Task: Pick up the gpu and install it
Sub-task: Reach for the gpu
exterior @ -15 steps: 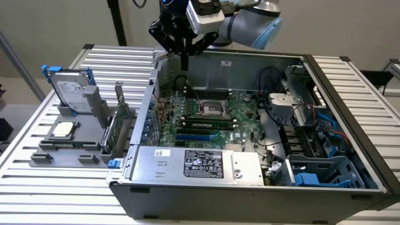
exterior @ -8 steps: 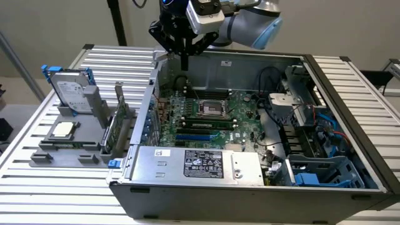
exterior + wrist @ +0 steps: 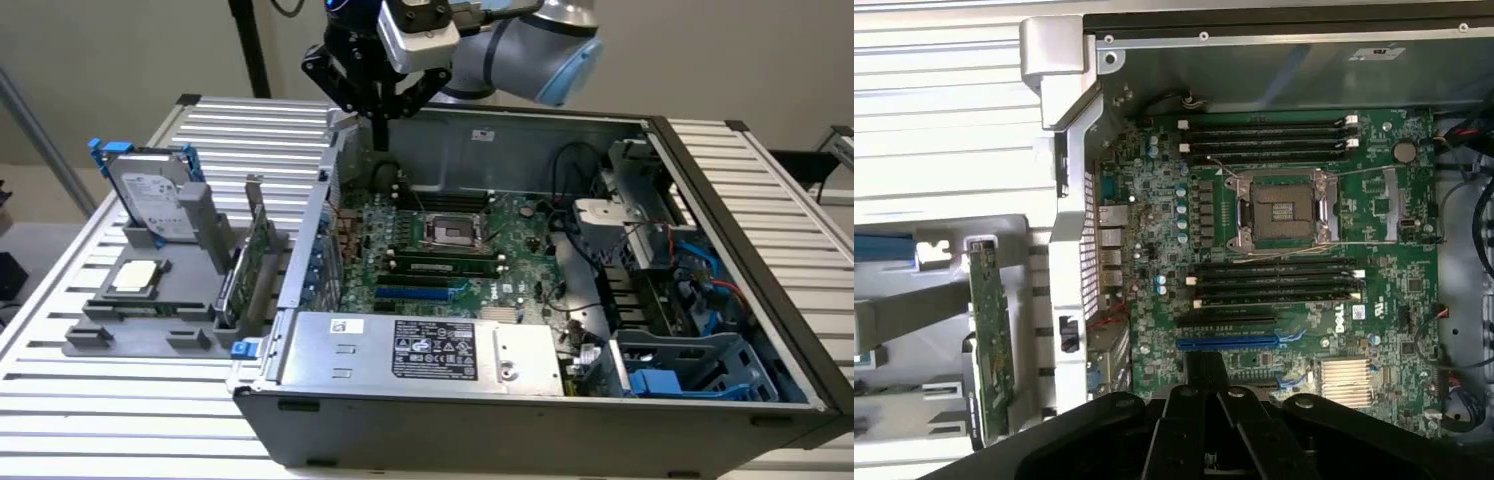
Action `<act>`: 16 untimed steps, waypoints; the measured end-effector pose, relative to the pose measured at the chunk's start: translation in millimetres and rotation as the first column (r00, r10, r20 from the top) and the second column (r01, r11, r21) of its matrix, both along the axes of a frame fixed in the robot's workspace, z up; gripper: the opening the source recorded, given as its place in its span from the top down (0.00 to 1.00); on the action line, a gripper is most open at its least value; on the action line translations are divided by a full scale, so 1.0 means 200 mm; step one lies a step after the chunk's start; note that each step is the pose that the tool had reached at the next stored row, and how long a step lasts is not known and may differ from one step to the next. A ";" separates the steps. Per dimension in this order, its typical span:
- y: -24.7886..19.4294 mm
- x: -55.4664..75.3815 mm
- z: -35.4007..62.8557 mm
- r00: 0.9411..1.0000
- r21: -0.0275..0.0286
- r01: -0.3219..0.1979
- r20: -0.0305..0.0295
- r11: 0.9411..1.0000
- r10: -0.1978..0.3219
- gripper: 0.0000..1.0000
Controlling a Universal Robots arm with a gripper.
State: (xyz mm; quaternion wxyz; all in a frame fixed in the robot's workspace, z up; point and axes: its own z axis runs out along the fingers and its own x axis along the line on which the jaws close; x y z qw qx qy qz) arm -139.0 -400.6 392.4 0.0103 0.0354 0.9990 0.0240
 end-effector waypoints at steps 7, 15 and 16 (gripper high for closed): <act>-0.022 -0.16 -0.004 1.000 0.000 0.000 0.000 1.000 0.000 0.89; -0.040 -0.34 -0.024 1.000 -0.003 0.000 0.000 1.000 0.000 0.89; -0.042 -0.36 -0.028 1.000 -0.003 0.000 0.000 1.000 0.000 0.89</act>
